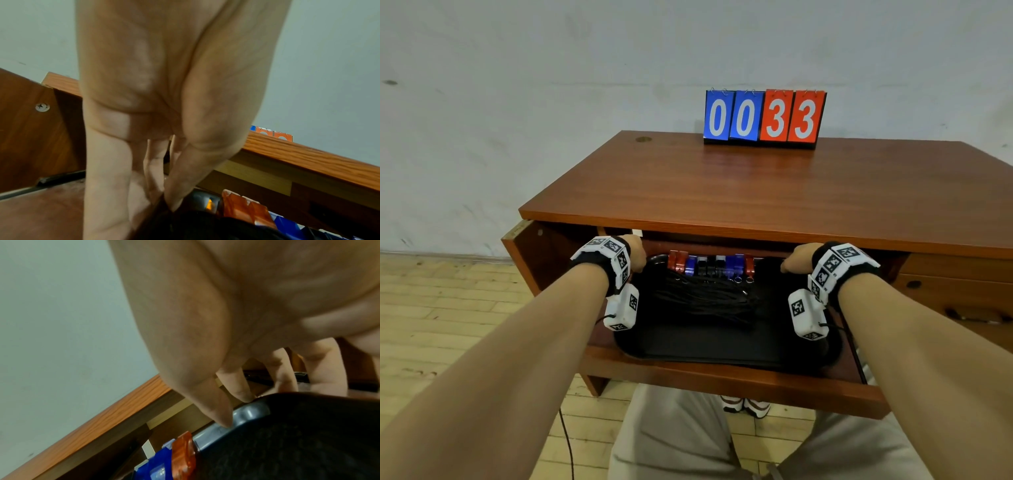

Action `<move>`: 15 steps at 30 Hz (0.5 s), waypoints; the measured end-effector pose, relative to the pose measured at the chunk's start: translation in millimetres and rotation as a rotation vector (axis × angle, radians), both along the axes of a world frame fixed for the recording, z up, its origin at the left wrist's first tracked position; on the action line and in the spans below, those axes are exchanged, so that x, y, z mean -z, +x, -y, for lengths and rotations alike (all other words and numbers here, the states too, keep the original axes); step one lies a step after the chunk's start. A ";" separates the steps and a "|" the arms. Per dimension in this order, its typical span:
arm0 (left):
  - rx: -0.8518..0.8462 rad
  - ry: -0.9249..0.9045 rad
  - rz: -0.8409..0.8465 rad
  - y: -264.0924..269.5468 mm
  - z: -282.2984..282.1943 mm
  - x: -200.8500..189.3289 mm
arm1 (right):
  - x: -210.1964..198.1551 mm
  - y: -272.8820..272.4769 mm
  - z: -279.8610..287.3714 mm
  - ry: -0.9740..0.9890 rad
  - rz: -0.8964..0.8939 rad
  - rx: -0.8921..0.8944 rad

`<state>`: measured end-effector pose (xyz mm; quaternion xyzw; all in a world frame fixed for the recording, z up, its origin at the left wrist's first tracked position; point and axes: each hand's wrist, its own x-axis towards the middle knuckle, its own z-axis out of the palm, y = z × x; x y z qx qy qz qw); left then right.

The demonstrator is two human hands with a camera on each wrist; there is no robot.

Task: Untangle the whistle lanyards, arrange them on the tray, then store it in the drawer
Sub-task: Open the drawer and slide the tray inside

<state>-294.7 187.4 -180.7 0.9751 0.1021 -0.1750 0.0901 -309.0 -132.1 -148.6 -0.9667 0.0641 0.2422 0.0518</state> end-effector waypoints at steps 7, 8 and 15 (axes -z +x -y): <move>-0.005 -0.025 -0.011 7.0 9.5 -13.4 | 6.4 10.4 0.9 0.020 0.012 0.022; -0.004 -0.021 -0.008 7.7 9.4 -11.9 | 7.2 10.6 1.3 0.026 0.016 0.022; -0.012 -0.020 -0.048 0.3 11.2 -17.0 | 8.5 4.8 -1.4 0.067 0.038 0.043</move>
